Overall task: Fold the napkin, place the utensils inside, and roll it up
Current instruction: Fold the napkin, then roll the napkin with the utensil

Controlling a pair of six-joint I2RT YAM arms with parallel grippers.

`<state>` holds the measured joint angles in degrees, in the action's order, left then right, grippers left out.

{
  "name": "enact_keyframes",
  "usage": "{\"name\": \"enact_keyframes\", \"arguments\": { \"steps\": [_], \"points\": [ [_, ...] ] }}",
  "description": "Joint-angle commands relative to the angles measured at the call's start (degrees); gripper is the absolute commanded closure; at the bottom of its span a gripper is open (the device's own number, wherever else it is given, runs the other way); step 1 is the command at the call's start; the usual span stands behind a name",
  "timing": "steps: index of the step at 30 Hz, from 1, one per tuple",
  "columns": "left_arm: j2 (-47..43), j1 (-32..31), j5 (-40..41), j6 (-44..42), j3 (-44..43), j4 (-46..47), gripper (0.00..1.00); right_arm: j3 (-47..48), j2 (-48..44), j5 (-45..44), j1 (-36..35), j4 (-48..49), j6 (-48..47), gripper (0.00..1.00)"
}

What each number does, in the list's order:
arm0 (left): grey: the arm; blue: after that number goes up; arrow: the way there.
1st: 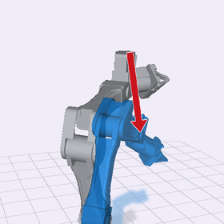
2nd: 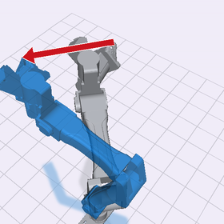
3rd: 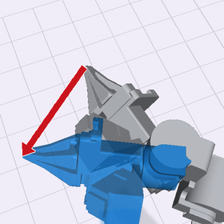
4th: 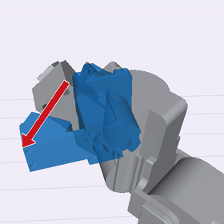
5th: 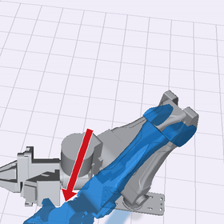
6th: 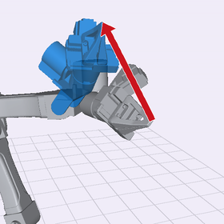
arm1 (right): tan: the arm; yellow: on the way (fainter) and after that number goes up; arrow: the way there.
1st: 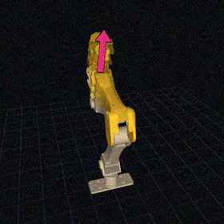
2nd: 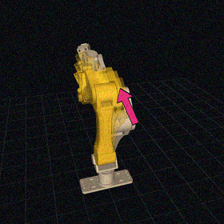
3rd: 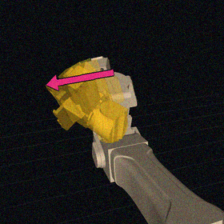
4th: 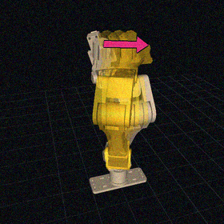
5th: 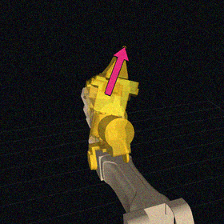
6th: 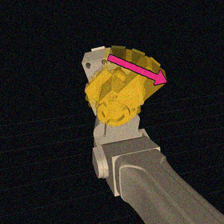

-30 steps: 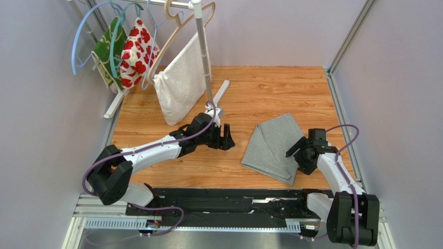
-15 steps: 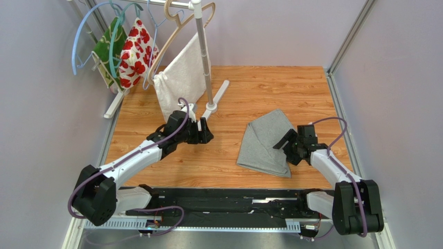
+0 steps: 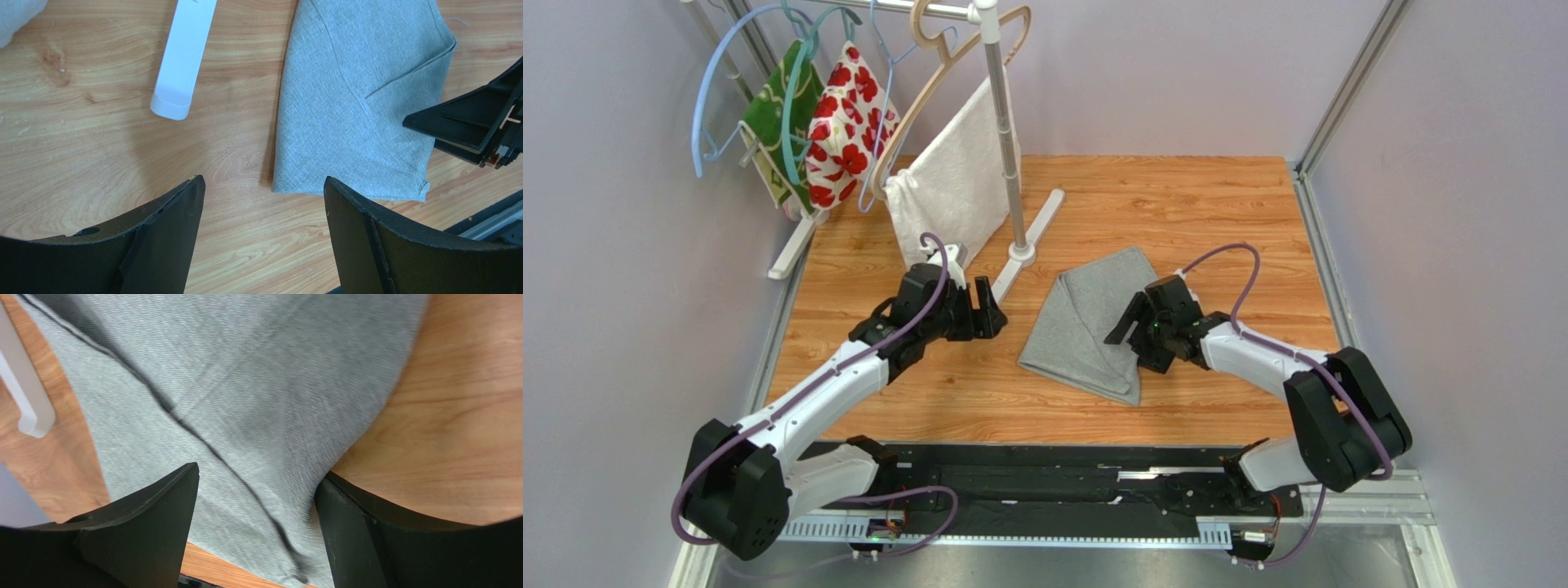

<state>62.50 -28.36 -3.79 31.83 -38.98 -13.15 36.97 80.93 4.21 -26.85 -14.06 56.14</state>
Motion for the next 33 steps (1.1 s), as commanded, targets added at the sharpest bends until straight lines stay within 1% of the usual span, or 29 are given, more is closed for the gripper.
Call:
{"name": "enact_keyframes", "arguments": {
  "steps": [1,2,3,4,5,6,8,9,11,12,13,14,15,17,18,20,24,28,33],
  "points": [
    [-0.54,0.32,0.37,-0.98,-0.04,-1.88,0.20,1.34,-3.37,-11.13,-1.10,-12.54,-2.60,0.24],
    [-0.54,0.32,0.19,-0.99,-0.13,-2.06,0.20,3.61,-5.41,-13.24,-1.18,-17.18,-4.53,0.25],
    [-0.45,0.32,0.01,-0.99,-0.30,-2.06,0.20,4.59,-8.12,-17.09,-1.88,-18.88,-8.99,0.25],
    [-0.45,0.32,0.10,-0.90,-0.22,-1.88,0.20,5.82,-12.24,-18.61,-2.41,-20.11,-12.08,0.25],
    [-0.28,0.32,0.19,-0.64,-0.13,-1.45,0.20,8.01,-14.02,-19.14,-3.03,-21.43,-15.41,0.25],
    [-0.10,0.32,0.36,-0.46,0.22,-1.27,0.20,9.33,-15.17,-18.97,-4.68,-21.88,-21.80,0.26],
    [0.43,0.32,0.63,0.33,0.66,-0.31,0.20,12.23,-16.67,-17.84,-7.15,-21.27,-27.02,0.26],
    [0.60,0.41,0.54,0.51,1.10,-0.04,0.20,13.03,-16.33,-15.92,-9.95,-20.83,-29.57,0.26],
    [0.69,0.50,0.89,1.30,1.36,0.31,0.20,14.35,-13.80,-15.11,-13.12,-19.34,-35.81,0.26],
    [0.61,0.50,0.89,1.56,1.54,0.31,0.20,15.49,-12.12,-15.98,-16.53,-19.07,-37.75,0.26],
    [0.52,0.50,0.98,1.74,1.80,0.23,0.20,16.37,-10.37,-17.55,-18.31,-19.16,-40.82,0.26],
    [0.08,0.59,0.98,2.09,1.80,0.14,0.20,17.25,-8.61,-18.96,-19.89,-19.42,-42.41,0.26],
    [-0.18,0.59,0.98,2.18,2.07,0.05,0.20,18.91,-4.68,-21.84,-23.21,-19.60,-43.73,0.26],
    [-1.06,0.76,1.07,2.44,2.33,-0.56,0.20,19.63,-1.40,-25.72,-27.61,-18.73,-47.33,0.26],
    [-1.41,0.85,1.33,2.62,2.59,-0.74,0.20,19.72,0.79,-26.61,-28.68,-18.02,-48.22,0.26],
    [-2.64,1.11,1.77,2.88,3.03,-1.26,0.20,19.46,2.39,-27.85,-31.14,-15.48,-50.15,0.27],
    [-4.49,1.73,1.95,2.97,4.17,-1.97,0.20,18.14,4.33,-27.94,-33.35,-11.78,-53.41,0.28],
    [-5.28,2.25,1.95,2.53,4.44,-2.93,0.20,17.17,5.90,-26.63,-34.41,-9.49,-55.96,0.39],
    [-5.37,2.87,2.03,2.18,4.44,-3.20,0.20,16.03,7.14,-24.34,-36.60,-9.23,-58.51,0.40]
  ]
}}
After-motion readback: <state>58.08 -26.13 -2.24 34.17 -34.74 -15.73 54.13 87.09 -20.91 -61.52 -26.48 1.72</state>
